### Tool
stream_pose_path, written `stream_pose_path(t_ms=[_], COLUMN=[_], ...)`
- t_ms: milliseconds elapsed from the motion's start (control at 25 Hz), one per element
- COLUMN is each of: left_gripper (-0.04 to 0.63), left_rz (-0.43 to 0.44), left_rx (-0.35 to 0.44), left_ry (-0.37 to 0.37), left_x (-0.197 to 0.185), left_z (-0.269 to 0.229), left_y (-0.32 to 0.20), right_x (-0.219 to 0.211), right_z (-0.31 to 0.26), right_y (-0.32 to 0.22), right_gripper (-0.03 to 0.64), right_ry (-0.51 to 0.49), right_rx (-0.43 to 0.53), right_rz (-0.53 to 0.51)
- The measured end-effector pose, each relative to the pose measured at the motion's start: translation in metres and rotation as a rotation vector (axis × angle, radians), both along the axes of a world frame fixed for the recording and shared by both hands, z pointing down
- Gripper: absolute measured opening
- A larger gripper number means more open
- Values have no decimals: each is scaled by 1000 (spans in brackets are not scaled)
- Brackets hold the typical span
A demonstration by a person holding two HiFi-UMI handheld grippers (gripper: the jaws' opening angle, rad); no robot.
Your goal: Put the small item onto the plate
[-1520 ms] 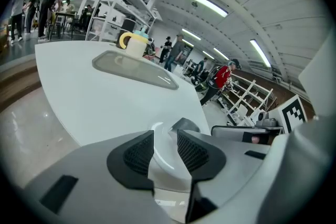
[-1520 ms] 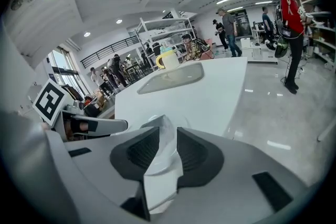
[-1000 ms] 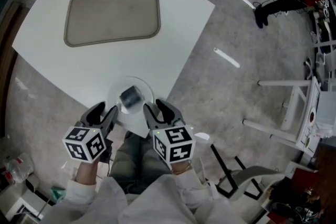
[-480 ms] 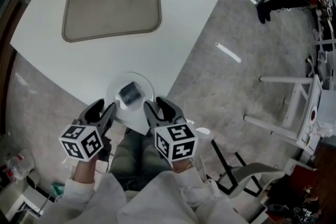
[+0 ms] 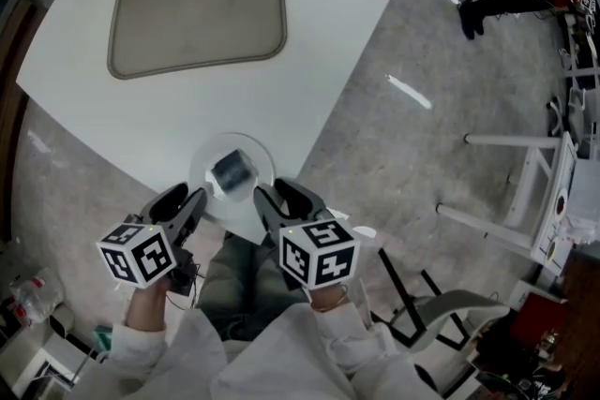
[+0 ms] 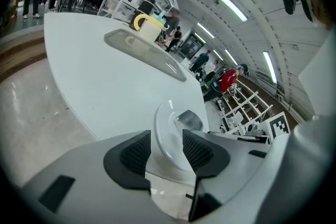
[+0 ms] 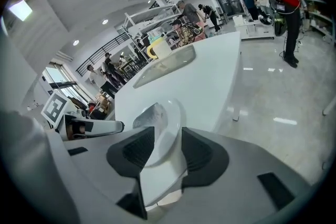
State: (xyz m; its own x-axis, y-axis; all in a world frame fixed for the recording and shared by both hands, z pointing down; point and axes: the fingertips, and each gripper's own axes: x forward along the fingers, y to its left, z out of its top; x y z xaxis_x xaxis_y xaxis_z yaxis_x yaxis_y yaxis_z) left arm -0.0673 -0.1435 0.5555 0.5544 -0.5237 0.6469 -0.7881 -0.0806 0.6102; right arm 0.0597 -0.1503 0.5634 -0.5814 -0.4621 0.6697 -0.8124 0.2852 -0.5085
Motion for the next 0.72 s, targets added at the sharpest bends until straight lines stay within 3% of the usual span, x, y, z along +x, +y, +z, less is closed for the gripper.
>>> stream_pose_path(t_ms=[400,720], left_gripper=[172,66], left_rz=[3,-47], left_rx=[-11,9], left_ry=[27,5], left_x=[8,-3], left_z=[0,8], left_y=[1,-1], right_x=[1,7], right_z=[0,6], right_y=[-2,-6], right_gripper=[146,72], right_ry=[-97,-68], right_rx=[-45,-50], right_rz=[57,85])
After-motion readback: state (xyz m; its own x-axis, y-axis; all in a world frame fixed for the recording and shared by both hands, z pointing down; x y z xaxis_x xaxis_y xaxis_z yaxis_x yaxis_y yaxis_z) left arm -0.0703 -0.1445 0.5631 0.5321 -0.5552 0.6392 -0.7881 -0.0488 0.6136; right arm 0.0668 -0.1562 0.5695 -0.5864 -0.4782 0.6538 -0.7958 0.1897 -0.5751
